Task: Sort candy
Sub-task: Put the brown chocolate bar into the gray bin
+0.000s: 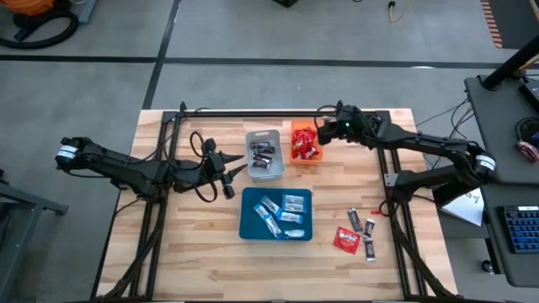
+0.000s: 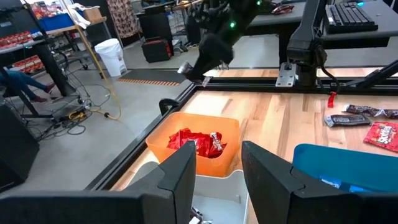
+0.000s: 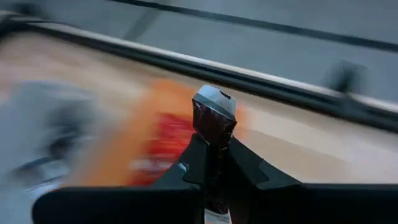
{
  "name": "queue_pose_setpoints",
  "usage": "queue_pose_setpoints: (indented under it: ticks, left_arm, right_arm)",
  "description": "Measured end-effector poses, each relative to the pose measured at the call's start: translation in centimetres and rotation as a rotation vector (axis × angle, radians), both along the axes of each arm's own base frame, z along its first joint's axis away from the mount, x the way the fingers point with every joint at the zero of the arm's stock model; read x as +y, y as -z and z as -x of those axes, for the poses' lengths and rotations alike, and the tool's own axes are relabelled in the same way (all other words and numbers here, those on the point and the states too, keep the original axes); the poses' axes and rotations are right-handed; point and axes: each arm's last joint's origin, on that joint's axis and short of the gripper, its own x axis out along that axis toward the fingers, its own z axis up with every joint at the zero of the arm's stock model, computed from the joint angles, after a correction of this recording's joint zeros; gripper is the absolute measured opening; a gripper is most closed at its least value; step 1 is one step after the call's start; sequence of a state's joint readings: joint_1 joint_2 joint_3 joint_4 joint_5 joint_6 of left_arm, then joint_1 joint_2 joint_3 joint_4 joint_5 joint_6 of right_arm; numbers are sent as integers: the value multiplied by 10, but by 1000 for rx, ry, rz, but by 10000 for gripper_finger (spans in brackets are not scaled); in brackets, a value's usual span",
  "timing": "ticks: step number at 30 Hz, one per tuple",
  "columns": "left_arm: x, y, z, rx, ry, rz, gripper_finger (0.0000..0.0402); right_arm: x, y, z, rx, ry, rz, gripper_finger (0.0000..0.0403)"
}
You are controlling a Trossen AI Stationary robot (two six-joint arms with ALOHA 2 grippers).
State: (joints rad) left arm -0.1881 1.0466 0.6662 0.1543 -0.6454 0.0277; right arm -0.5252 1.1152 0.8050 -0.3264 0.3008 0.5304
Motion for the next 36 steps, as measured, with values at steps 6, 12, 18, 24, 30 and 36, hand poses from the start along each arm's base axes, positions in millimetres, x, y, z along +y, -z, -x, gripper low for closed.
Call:
queue_pose_setpoints:
  ticks: [6, 12, 18, 24, 30, 36]
  left_arm:
    - [0, 0, 0, -7, -1, 1, 114]
    - [0, 0, 0, -8, -1, 4, 114]
    - [0, 0, 0, -5, -2, 4, 114]
    - [0, 2, 1, 18, -3, 6, 114]
    - [0, 3, 1, 27, -3, 4, 114]
    - [0, 4, 1, 31, -3, 6, 114]
  right_arm:
    - [21, -3, -44, -195, -301, 65, 23]
    - [39, 23, -97, -248, -474, 212, 28]
    - [31, 49, -137, -245, -474, 201, 31]
    - [26, 68, -158, -210, -470, 159, 34]
    - [23, 73, -167, -198, -463, 132, 35]
    - [22, 76, -173, -169, -464, 111, 36]
